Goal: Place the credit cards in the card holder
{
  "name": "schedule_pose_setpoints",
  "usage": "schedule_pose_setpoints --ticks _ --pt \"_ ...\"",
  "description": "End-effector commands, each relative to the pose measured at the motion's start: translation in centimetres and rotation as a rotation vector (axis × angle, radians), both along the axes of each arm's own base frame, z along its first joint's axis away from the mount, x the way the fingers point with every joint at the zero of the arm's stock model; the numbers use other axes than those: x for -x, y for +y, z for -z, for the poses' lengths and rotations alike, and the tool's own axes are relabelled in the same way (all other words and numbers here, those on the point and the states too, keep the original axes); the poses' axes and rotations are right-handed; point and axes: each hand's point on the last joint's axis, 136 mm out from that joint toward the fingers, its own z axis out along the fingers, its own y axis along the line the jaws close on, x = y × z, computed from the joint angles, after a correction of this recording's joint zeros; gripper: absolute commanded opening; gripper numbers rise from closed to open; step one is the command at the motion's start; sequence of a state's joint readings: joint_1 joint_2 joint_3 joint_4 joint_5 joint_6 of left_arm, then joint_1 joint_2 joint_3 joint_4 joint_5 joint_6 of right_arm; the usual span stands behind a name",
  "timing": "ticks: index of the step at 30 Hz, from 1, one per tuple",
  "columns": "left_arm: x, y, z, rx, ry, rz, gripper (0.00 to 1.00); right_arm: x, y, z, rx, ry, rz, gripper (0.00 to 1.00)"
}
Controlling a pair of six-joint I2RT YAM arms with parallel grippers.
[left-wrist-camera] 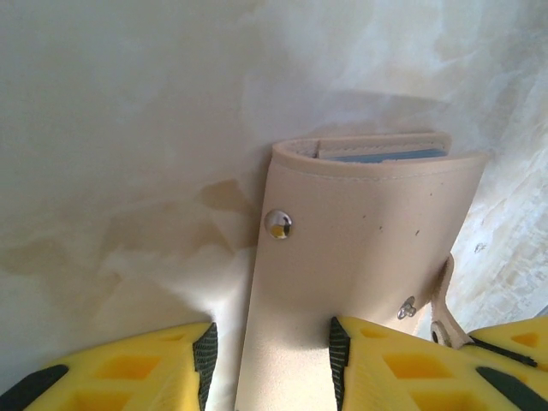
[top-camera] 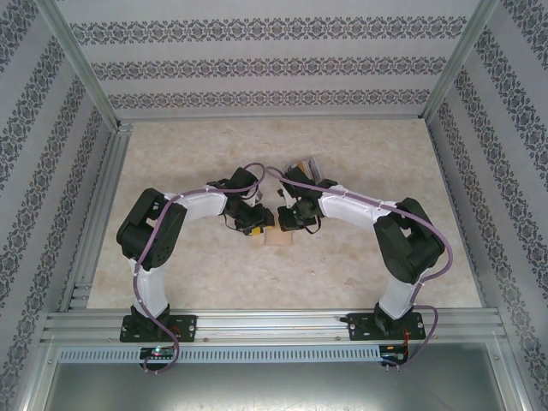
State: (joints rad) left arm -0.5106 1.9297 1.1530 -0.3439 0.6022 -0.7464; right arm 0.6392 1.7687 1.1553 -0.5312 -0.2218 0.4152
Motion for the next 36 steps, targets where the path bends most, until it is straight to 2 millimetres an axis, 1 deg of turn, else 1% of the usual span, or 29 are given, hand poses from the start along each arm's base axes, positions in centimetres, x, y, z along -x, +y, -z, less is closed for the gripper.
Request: schedule_pose_setpoints --ticks 1,3,6,13,20,28,36 --pt "-1.2 -2.2 2.3 0.025 -0.098 0.024 0.43 0.3 -0.2 -1.1 -0.006 -0.017 -0.003 0.10" --pt "-1.1 -2.2 2.4 0.026 -0.092 0.025 0.43 0.2 0.3 -1.3 -0.017 -0.019 -0.011 0.10" --pt "-1.1 -2.3 2.4 0.024 -0.090 0.034 0.43 0.2 0.7 -0.9 -0.016 -0.008 -0.024 0.11" --pt "-1.1 -2.1 2.4 0.021 -0.092 0.032 0.43 0.0 0.2 0.0 0.028 -0.005 -0.024 0.10" --pt "-1.0 -2.2 2.5 0.026 -0.088 0.031 0.43 -0.1 0.8 0.2 0.021 0.002 -0.033 0.10" --pt "-0.9 -2.2 2.6 0.028 -0.085 0.030 0.43 -0.2 0.5 0.6 0.045 0.002 -0.029 0.11" --pt "-0.9 -2.3 2.5 0.029 -0.088 0.032 0.43 -0.9 -0.6 1.0 0.091 -0.010 0.000 0.10"
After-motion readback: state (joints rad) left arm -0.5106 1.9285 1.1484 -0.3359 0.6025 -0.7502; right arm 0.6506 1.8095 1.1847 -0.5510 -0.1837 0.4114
